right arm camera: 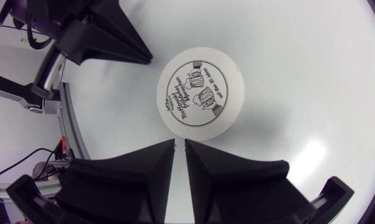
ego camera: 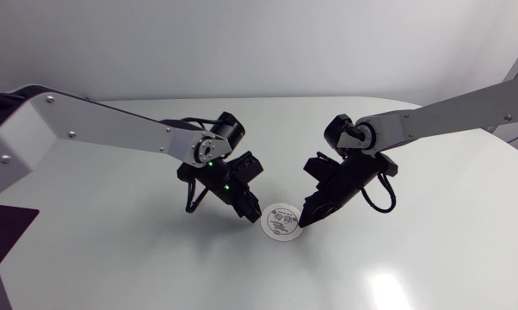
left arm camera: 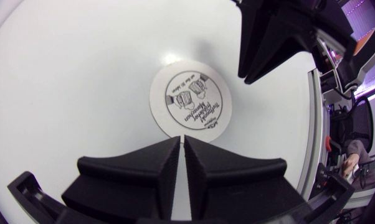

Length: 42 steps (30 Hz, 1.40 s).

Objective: Turn the coaster over.

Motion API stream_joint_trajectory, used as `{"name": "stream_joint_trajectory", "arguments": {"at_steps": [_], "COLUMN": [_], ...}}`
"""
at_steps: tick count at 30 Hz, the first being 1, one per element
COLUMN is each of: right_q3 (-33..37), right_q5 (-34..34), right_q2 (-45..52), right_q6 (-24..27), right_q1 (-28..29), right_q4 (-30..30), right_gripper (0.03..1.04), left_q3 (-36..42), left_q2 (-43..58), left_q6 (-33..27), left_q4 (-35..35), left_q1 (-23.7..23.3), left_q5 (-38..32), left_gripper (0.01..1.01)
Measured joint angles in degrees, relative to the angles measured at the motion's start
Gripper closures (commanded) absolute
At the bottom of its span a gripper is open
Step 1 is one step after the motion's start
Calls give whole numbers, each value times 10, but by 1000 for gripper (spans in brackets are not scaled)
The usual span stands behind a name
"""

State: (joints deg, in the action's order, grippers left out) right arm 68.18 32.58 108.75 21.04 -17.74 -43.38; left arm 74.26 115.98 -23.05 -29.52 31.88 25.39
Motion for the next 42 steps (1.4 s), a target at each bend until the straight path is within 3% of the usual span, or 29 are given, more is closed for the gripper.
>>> {"name": "stream_joint_trajectory", "arguments": {"at_steps": [6,24,36,42], "right_q3": [-9,-10,-10,-10], "right_q5": [4,19,22,35], "right_q2": [0,7,10,10], "right_q6": [0,10,10,11], "right_q1": [-3,44,46,47], "right_q4": [2,3,7,11], "right_gripper": [864,862,862,859], "left_q3": [24,40,81,102], "left_q2": [45,50,55,79], "left_q6": [-1,-2,-2,-2], "left_q4": [2,-18,-17,-50], "left_q1": [23,13,12,17], "left_q5": [-13,-5,12,14], "left_gripper": [936,934,936,975]}}
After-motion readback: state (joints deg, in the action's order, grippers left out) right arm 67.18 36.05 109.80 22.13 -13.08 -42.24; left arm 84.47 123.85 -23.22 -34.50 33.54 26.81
